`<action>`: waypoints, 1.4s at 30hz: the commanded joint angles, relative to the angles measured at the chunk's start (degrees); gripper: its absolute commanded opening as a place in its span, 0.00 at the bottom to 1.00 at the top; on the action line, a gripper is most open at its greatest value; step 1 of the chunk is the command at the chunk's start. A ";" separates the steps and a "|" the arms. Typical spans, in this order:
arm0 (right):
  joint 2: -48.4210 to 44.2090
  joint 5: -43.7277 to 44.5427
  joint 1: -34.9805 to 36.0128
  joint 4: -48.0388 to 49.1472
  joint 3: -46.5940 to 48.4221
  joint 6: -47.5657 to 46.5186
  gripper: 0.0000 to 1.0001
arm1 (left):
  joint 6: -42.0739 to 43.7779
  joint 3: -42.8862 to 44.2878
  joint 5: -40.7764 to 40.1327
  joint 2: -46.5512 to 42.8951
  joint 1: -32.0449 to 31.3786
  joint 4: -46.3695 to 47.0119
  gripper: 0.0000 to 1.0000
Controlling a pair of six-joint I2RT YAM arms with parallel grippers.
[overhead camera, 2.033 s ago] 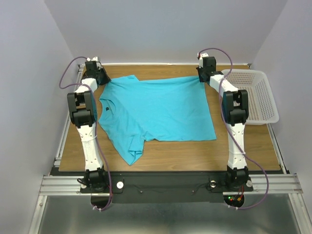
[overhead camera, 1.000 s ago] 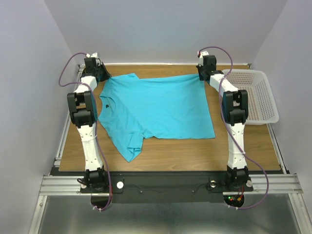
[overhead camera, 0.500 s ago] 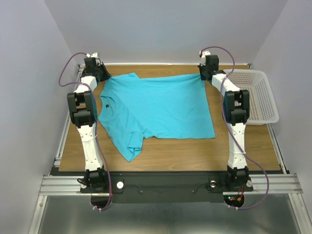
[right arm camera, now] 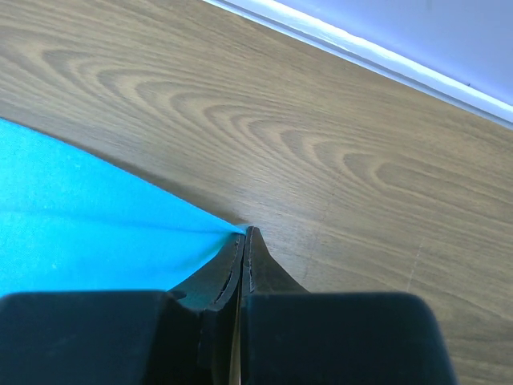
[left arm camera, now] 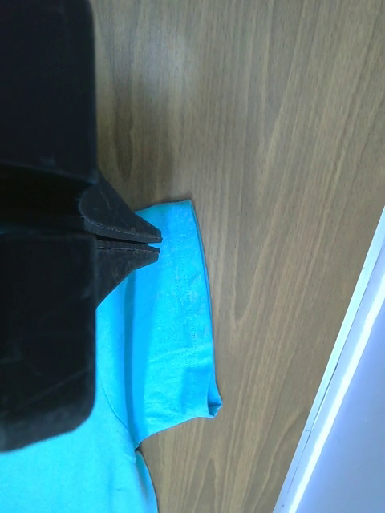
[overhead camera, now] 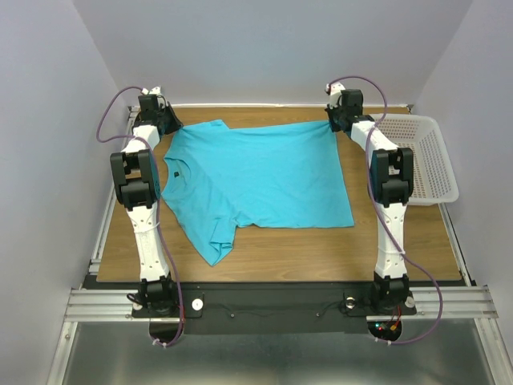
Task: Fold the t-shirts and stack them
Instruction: Flatten the tshirt out
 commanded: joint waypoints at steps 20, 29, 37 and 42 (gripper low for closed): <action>-3.71 -2.22 -1.02 3.02 -1.30 -2.36 0.01 | 0.92 1.16 0.49 -1.48 0.31 1.63 0.00; -3.89 -2.92 -1.02 3.02 -1.65 -2.28 0.01 | 0.92 1.07 0.40 -1.39 0.22 1.54 0.00; -3.89 -3.62 -0.93 3.02 -1.92 -2.10 0.00 | 1.01 1.42 0.40 -0.60 0.31 1.19 0.00; -3.89 -3.80 -0.93 2.94 -2.01 -2.10 0.01 | 1.09 1.60 0.31 -0.51 0.22 1.19 0.01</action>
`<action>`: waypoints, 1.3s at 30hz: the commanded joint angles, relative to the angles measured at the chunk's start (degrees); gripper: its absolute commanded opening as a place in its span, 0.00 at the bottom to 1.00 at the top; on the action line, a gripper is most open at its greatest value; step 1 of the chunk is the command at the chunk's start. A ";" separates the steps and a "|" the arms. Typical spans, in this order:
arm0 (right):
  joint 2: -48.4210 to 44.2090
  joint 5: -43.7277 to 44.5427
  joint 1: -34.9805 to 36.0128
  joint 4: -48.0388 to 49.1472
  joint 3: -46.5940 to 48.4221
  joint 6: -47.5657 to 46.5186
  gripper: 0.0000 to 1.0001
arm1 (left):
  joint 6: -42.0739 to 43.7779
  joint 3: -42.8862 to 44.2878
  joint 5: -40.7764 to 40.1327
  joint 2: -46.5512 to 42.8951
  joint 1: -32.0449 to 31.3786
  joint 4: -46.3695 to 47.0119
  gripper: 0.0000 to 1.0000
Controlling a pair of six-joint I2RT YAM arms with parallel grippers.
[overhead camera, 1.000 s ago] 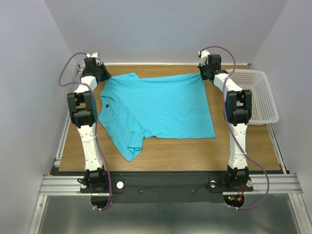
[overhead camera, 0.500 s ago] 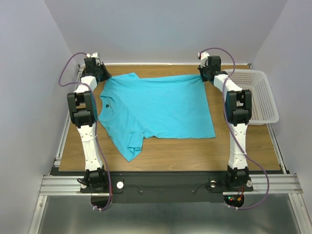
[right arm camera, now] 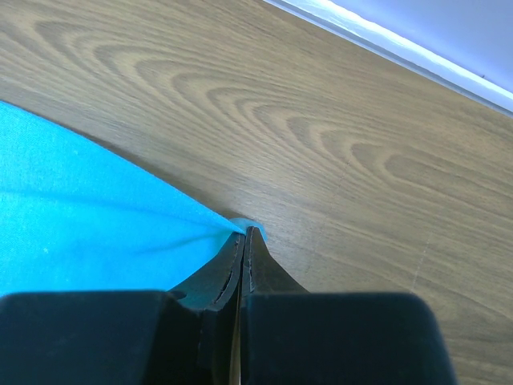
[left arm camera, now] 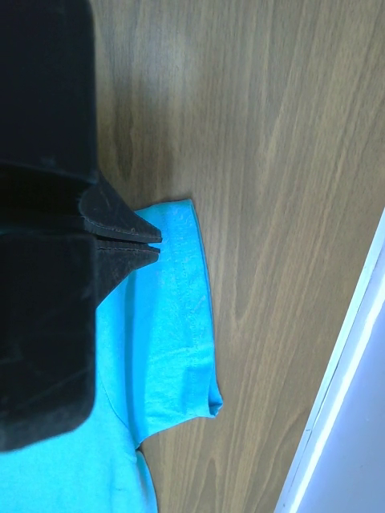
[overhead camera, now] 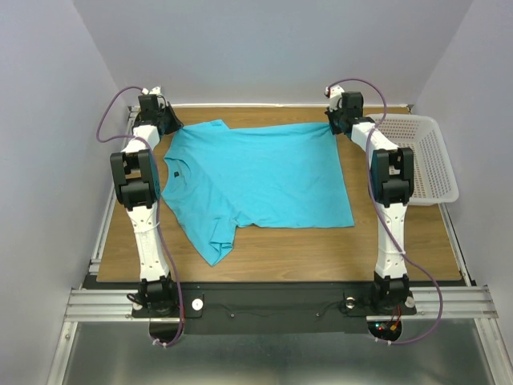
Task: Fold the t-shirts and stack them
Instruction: Flatten the tshirt out
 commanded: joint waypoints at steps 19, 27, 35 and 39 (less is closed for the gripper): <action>-3.58 -1.79 -0.69 2.48 -0.45 -0.13 0.01 | 0.85 4.06 0.14 0.19 0.31 -1.07 0.07; -3.49 -2.15 -0.78 2.48 -0.54 -0.04 0.00 | 0.76 5.02 0.31 0.37 0.23 -1.25 0.08; -3.49 -2.41 -0.69 2.30 -0.46 -0.05 0.01 | 0.85 4.85 0.49 0.63 0.31 -1.42 0.09; -3.49 -2.50 -0.78 2.30 -0.45 0.04 0.01 | 0.76 4.94 0.22 0.81 0.31 -1.60 0.17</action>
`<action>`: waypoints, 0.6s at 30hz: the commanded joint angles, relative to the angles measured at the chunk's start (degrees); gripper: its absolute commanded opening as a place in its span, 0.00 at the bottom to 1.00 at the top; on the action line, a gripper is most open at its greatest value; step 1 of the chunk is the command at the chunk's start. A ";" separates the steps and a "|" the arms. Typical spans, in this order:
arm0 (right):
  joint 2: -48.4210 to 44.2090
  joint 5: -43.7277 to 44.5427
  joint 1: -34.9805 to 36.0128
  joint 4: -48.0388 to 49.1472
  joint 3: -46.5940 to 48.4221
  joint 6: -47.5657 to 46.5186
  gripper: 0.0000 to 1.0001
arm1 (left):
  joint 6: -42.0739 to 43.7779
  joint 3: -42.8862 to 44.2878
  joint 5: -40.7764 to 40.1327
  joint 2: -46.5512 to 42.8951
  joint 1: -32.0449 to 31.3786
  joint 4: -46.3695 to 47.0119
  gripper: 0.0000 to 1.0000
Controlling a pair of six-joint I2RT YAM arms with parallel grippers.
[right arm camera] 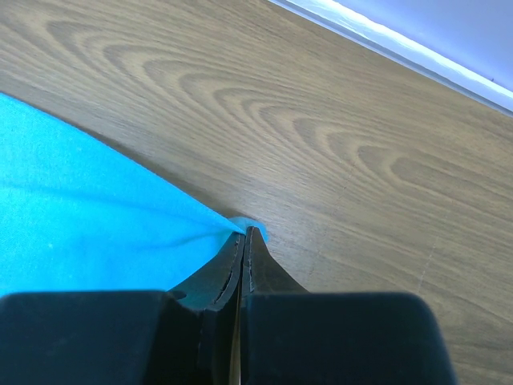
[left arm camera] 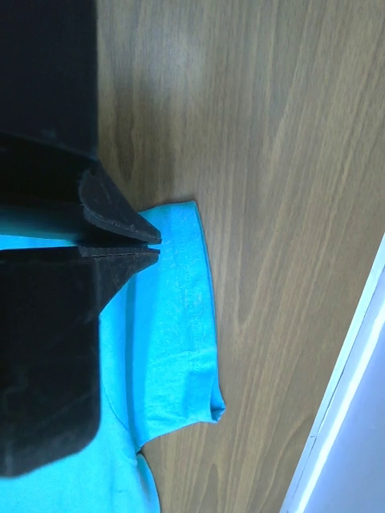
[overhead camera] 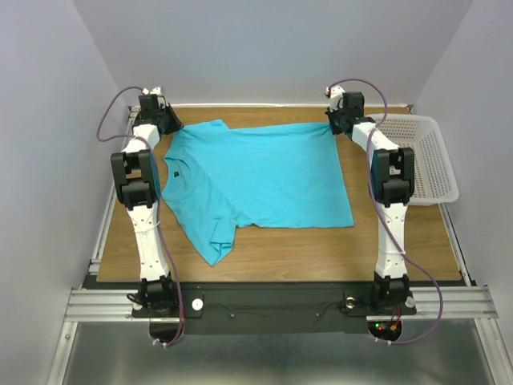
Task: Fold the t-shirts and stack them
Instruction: Flatten the tshirt out
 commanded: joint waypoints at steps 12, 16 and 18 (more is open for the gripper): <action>-3.32 -1.41 -0.47 2.21 -0.37 0.18 0.00 | 1.14 5.67 -0.74 0.53 0.31 -0.40 0.42; -3.32 -1.58 -0.47 2.13 -0.37 0.18 0.00 | 1.49 6.29 -1.62 0.09 0.31 -0.66 0.52; -3.40 -1.67 -0.47 2.13 -0.45 0.26 0.01 | 1.58 6.64 -1.80 -0.17 0.31 -0.67 0.53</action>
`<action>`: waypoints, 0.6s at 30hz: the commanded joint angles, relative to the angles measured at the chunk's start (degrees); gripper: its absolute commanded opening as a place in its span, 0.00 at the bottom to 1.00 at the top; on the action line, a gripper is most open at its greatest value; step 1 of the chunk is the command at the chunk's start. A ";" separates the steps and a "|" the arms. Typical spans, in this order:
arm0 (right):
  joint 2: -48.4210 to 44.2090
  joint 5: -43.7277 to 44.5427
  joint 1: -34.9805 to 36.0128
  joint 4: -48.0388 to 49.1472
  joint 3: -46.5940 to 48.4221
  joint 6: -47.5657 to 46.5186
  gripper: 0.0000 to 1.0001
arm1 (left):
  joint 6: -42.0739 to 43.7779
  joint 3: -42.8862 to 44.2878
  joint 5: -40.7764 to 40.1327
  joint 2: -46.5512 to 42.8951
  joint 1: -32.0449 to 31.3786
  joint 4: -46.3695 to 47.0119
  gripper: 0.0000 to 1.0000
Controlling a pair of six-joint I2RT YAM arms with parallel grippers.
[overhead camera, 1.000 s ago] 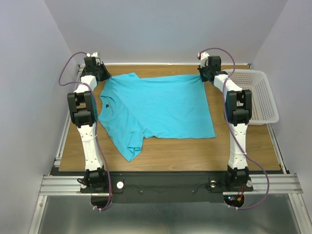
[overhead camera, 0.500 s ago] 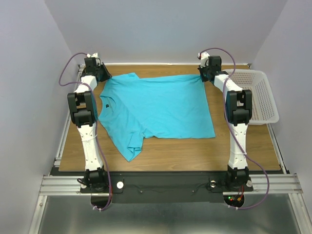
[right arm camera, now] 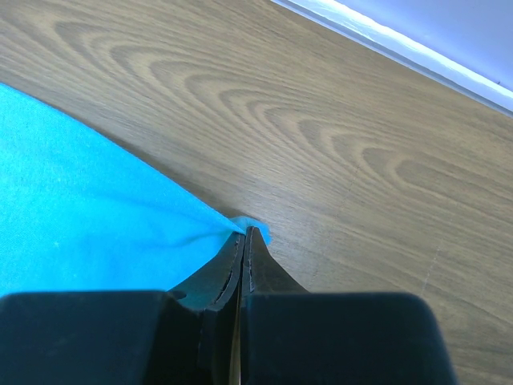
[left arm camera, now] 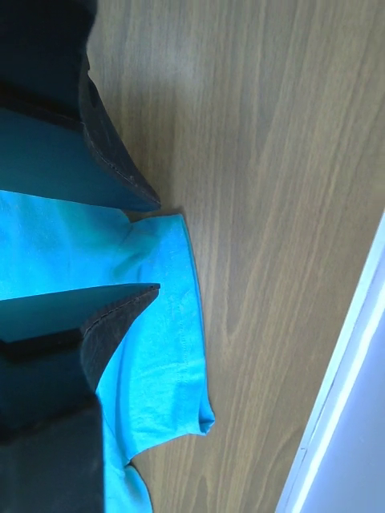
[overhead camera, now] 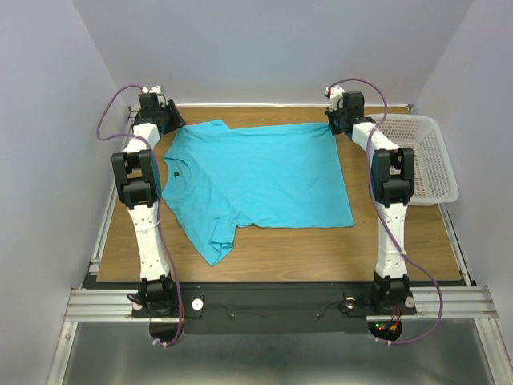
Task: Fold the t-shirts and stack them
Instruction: Flatten the tshirt out
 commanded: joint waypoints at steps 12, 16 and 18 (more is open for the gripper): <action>-3.40 -0.86 -0.45 2.13 -0.54 0.15 0.01 | 3.46 5.01 1.82 -0.83 0.34 -1.64 0.53; -3.49 -0.86 -0.45 2.13 -0.63 -0.11 0.00 | 5.05 4.83 2.87 -1.00 0.60 -1.64 0.53; -3.49 -0.86 -0.45 2.13 -0.72 -0.11 0.01 | 5.75 4.92 3.23 -1.00 0.69 -1.64 0.53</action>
